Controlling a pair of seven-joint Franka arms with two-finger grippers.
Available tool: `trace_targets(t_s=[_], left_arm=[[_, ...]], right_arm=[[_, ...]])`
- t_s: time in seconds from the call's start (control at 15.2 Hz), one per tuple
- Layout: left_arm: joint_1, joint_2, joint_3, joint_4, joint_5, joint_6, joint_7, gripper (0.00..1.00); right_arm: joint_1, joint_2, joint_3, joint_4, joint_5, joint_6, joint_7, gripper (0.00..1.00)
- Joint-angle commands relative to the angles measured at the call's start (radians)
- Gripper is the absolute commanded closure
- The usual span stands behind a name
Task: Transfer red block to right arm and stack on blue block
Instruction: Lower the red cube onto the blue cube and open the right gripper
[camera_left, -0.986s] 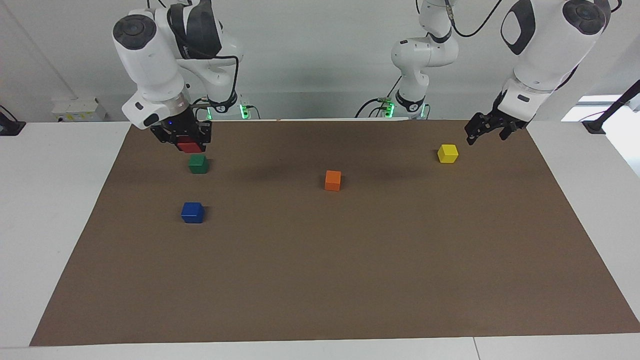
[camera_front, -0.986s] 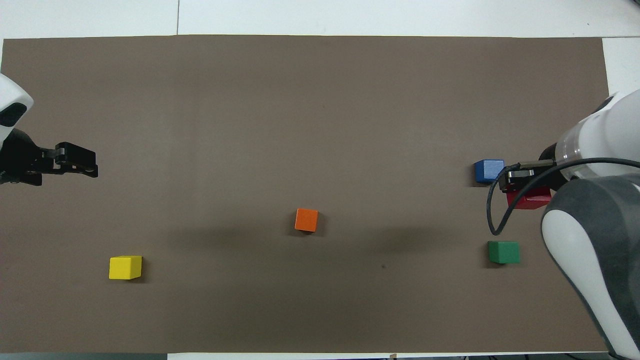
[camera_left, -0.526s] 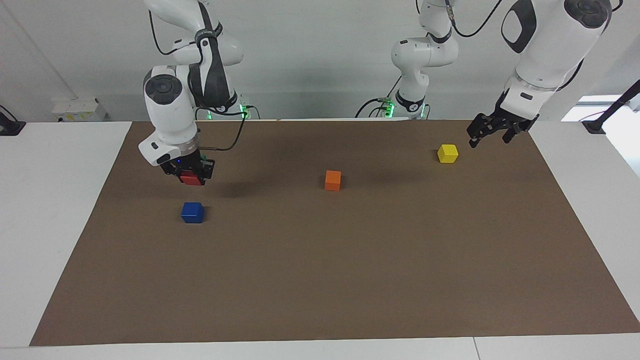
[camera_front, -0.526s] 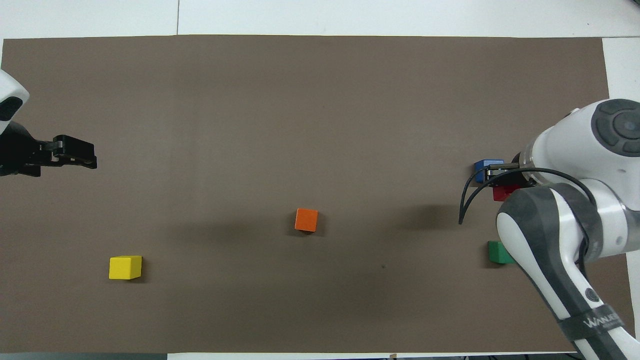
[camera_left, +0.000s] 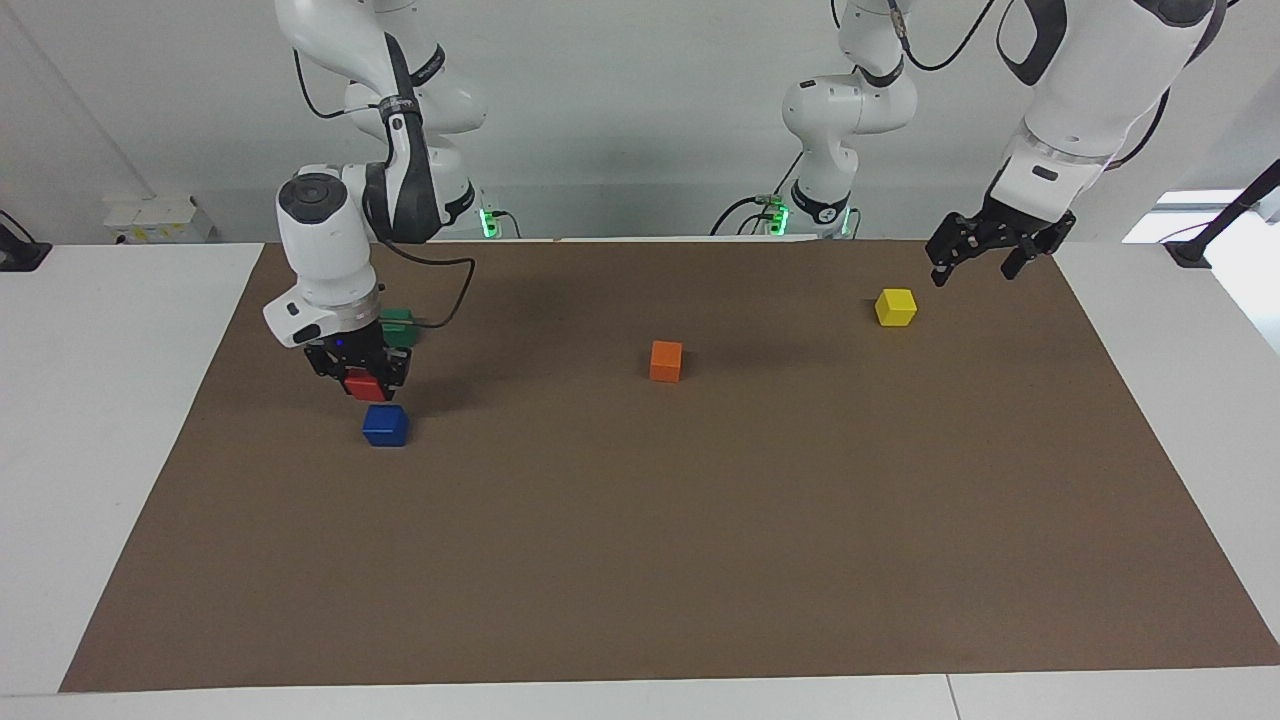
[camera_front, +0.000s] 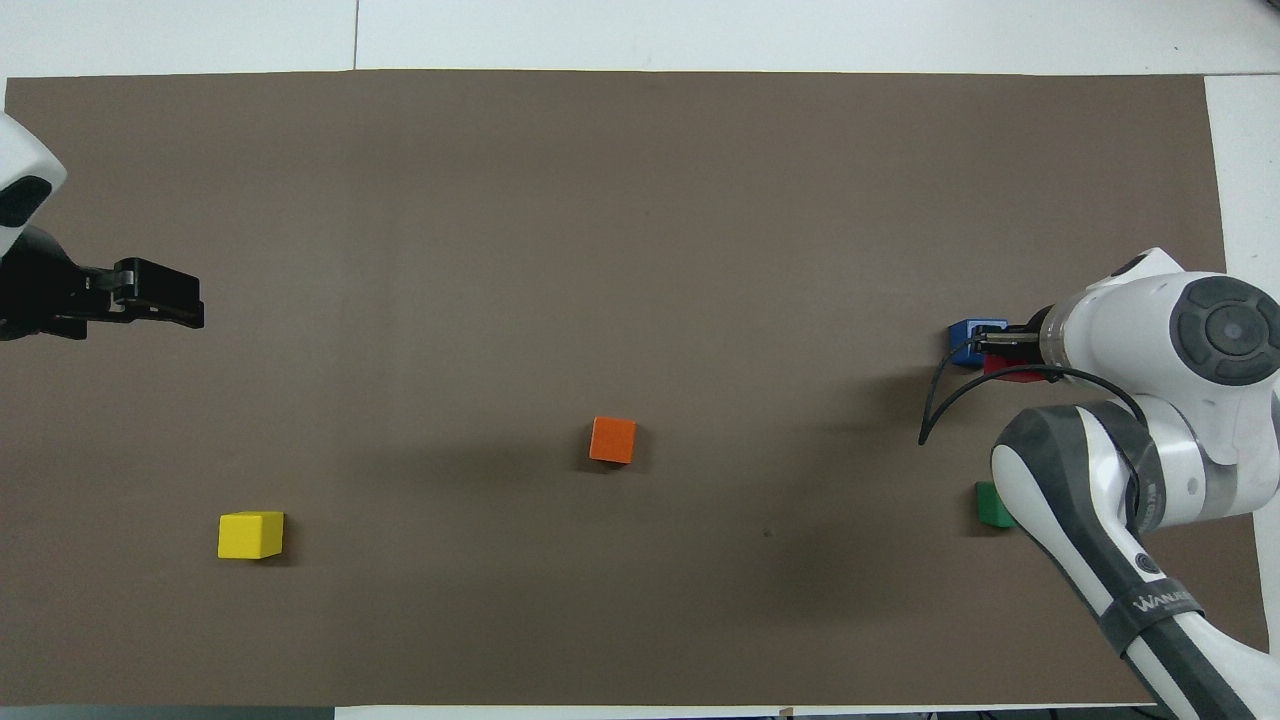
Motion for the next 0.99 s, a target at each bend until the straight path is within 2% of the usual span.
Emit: trace_targets(t_s=[0.0, 0.26, 0.59, 0.79, 0.85, 0.92], left_arm=[[-0.009, 0.019, -0.013, 0.031, 0.006, -0.032, 0.001, 0.00], [-0.014, 0.016, -0.015, 0.024, 0.006, -0.037, 0.001, 0.00], [-0.014, 0.015, -0.006, 0.024, 0.006, -0.026, -0.008, 0.00], [-0.009, 0.015, 0.011, 0.025, 0.007, -0.041, -0.096, 0.00], [-0.009, 0.016, 0.014, 0.027, 0.007, -0.043, -0.094, 0.00], [-0.009, 0.015, 0.013, 0.027, 0.007, -0.038, -0.094, 0.00]], right_arm=[[-0.016, 0.017, 0.010, -0.032, -0.026, 0.096, 0.010, 1.00], [-0.031, 0.051, 0.010, -0.046, -0.026, 0.179, 0.002, 1.00], [-0.039, 0.064, 0.010, -0.044, -0.026, 0.192, -0.003, 1.00], [-0.042, 0.066, 0.010, -0.043, -0.024, 0.195, 0.002, 1.00], [-0.042, 0.067, 0.010, -0.040, -0.023, 0.195, 0.002, 0.95], [-0.042, 0.069, 0.011, -0.036, -0.020, 0.195, 0.004, 0.76]])
